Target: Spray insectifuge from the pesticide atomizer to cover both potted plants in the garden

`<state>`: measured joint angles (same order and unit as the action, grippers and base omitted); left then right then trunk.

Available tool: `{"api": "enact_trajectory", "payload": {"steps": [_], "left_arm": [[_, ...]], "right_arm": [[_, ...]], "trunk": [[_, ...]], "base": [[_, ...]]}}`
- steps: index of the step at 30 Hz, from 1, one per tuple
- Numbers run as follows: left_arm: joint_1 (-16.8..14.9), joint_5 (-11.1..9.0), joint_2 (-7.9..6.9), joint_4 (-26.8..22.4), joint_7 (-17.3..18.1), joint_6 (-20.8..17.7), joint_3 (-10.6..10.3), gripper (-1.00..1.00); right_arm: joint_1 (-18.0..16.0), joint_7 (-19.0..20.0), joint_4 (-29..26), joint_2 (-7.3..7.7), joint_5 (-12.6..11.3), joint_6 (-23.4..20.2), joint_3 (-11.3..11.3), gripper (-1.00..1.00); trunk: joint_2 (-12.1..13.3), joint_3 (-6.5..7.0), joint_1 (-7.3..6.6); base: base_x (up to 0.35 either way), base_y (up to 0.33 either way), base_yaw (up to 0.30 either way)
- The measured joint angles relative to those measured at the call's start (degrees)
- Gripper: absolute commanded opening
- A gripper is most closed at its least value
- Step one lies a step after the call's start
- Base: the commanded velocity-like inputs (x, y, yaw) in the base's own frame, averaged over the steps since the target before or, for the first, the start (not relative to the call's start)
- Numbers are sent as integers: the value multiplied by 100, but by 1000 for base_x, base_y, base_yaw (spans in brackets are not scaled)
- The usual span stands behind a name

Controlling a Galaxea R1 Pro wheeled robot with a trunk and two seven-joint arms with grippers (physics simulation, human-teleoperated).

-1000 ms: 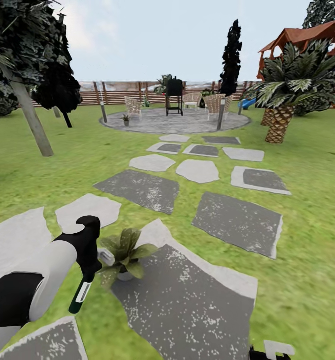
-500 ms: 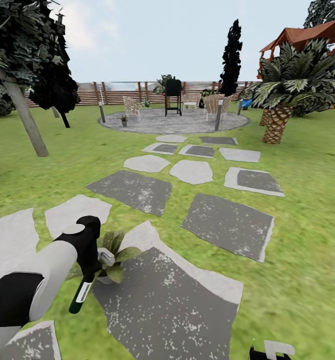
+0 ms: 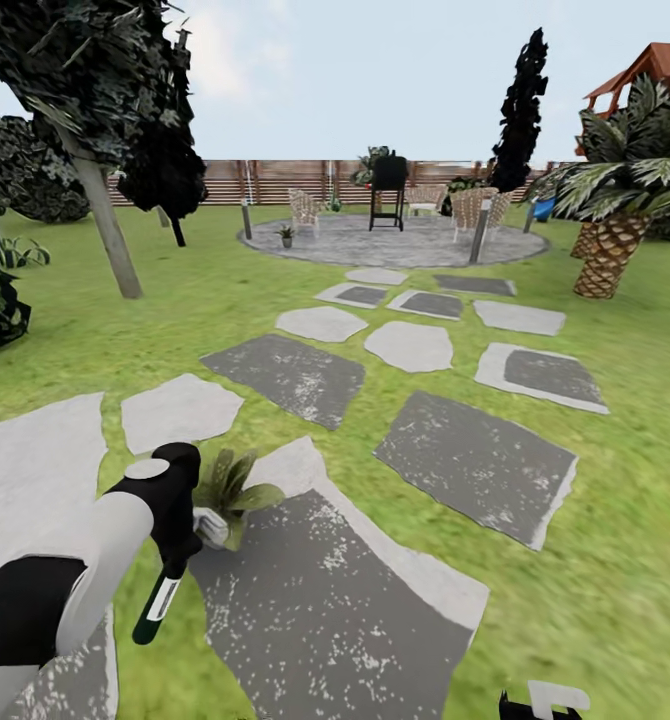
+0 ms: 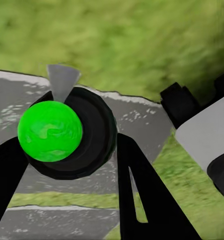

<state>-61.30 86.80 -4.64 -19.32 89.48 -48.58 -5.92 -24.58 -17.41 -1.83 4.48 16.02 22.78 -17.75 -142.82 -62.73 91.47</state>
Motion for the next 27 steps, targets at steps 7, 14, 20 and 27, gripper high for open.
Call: {"api": "enact_trajectory", "payload": {"steps": [7, 14, 20, 27], "left_arm": [[16, -2, 3, -11, -1, -171, 7, -100], [15, 9, -56, -11, 0, -180, 13, -100], [17, 11, -85, -3, -1, -180, 15, -100], [23, 13, -145, 4, -2, -189, 32, -100]], "right_arm": [[1, 8, 4, 32, 5, 0, -2, 100], [1, 12, 3, 49, 8, -1, -1, 100], [1, 5, -3, -5, -1, -2, -2, 100], [1, 4, -2, -9, -2, -2, -2, 100]], "trunk": [[0, 0, -2], [0, 0, -2], [0, 0, 0], [0, 0, 0]], "base": [[74, -288, 35], [190, -139, 0], [20, -9, 124], [0, 0, 274]]}}
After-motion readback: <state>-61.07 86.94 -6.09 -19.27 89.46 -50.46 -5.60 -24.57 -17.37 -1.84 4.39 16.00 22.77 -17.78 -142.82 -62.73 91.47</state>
